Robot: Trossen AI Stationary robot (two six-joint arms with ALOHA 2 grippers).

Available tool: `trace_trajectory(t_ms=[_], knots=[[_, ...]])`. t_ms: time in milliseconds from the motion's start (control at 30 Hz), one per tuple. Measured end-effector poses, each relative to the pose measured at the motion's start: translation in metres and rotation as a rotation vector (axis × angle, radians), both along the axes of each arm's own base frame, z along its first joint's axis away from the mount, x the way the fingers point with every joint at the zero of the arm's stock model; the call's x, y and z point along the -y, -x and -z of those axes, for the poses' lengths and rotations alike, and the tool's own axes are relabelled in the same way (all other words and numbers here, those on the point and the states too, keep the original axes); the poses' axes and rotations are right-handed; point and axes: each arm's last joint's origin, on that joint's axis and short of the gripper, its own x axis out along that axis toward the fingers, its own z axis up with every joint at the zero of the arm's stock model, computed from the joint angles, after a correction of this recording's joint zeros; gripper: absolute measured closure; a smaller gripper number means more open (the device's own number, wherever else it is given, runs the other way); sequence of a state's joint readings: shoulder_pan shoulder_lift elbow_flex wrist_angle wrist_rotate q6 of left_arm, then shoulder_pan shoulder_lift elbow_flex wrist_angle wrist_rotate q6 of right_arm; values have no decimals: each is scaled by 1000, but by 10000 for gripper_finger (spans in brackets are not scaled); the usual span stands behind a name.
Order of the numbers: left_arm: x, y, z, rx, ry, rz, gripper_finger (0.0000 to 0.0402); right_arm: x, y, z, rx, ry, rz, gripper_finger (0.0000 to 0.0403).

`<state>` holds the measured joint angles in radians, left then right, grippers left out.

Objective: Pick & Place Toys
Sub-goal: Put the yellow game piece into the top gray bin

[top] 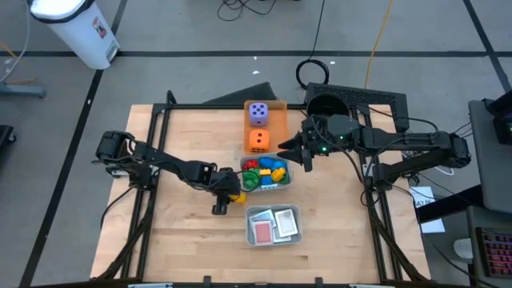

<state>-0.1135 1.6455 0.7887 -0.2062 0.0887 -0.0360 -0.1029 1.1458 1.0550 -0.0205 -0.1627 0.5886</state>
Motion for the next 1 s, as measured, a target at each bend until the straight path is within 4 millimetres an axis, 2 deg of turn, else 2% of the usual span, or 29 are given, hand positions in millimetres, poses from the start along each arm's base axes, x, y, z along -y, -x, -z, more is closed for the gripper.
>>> trace_trajectory(t_ms=[133, 367, 600, 767, 1000], knots=[[0, 0, 0, -1, 8, -14, 293, 0, 0, 0, 0, -1, 0, 202], [1, 0, 0, -9, 48, -32, 277, 0, 0, 0, 0, -1, 0, 202], [2, 5, -6, -40, 141, -50, 294, 0, 0, 0, 0, -2, -2, 202], [1, 17, -20, -78, 151, -69, 294, -1, 0, 0, 0, -6, -26, 202], [-2, 41, -57, -52, 169, -99, 293, -1, 0, 0, 1, -3, -26, 202]])
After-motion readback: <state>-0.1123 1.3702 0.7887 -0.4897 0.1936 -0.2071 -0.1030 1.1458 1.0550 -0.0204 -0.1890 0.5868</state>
